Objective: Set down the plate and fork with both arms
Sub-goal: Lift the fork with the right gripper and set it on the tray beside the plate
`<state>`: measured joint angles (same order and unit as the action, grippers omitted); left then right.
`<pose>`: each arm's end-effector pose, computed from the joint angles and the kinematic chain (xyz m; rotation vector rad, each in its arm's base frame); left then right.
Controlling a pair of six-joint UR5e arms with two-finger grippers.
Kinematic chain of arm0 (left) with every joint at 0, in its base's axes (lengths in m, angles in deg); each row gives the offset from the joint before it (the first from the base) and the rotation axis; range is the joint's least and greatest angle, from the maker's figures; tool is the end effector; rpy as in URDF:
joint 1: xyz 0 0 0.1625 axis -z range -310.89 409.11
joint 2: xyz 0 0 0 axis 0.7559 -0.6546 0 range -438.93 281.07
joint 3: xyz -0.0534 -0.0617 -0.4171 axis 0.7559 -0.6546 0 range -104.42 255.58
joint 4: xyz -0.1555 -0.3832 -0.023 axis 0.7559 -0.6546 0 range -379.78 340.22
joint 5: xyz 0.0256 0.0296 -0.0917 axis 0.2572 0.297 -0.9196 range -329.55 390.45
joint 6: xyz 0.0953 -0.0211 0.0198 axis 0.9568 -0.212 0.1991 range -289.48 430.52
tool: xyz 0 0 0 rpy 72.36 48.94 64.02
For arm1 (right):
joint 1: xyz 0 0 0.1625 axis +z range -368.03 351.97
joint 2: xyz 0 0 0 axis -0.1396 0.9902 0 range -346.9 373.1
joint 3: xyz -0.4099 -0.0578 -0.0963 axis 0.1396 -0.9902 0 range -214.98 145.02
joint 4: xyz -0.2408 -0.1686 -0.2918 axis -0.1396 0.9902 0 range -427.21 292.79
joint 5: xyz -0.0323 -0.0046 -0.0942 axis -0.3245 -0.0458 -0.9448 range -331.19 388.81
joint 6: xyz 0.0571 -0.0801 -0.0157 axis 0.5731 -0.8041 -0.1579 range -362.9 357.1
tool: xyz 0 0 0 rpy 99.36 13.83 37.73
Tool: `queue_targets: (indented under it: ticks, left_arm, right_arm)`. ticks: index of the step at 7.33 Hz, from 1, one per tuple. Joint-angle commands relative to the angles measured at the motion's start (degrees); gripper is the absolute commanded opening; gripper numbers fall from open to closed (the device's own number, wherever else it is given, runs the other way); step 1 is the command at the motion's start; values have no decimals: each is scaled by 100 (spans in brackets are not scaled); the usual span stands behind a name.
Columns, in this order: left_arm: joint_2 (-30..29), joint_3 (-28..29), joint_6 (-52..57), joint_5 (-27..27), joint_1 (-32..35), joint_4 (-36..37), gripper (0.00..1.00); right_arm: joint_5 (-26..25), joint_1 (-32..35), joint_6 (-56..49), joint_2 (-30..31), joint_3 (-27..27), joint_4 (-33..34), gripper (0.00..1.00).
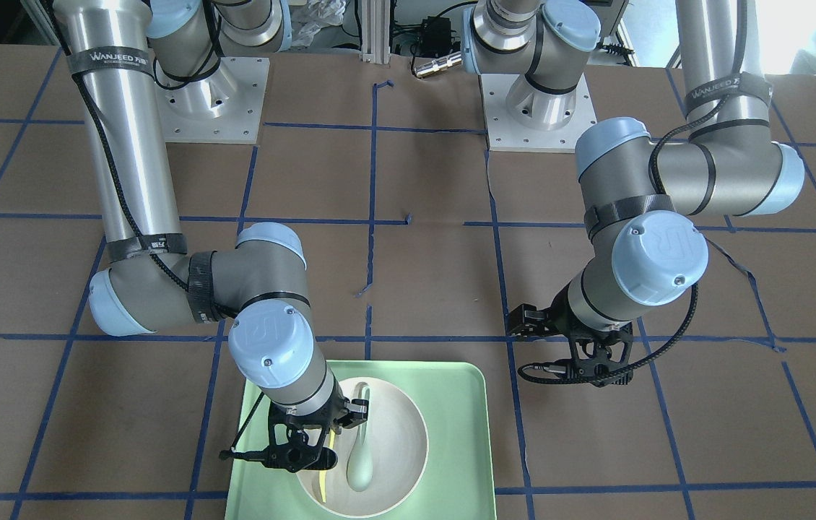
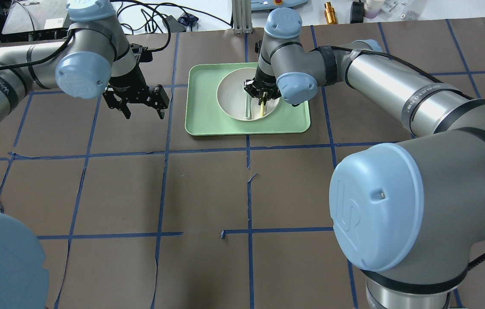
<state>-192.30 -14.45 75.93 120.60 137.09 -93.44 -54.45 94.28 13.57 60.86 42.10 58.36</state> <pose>-0.1113 -0.6196 0.2858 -0.0929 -3.1289 -0.1927 0.2989 -0.6896 0.1976 0.0992 2.9967 -0.1148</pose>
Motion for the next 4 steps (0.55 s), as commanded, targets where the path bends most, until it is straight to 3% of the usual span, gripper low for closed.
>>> queue_targets:
  ticks: [1,2,4]
  left_arm:
    - [8,3,3,2,0,1,100]
    - [8,3,3,2,-9,1,100]
    - [16,3,3,11,-9,1,100]
  right_arm:
    - [3,0,84,189,-9,-67,0]
    - [3,-9,84,373,-35,-120,0]
    - [518,-306,32,655,-1,-146,0]
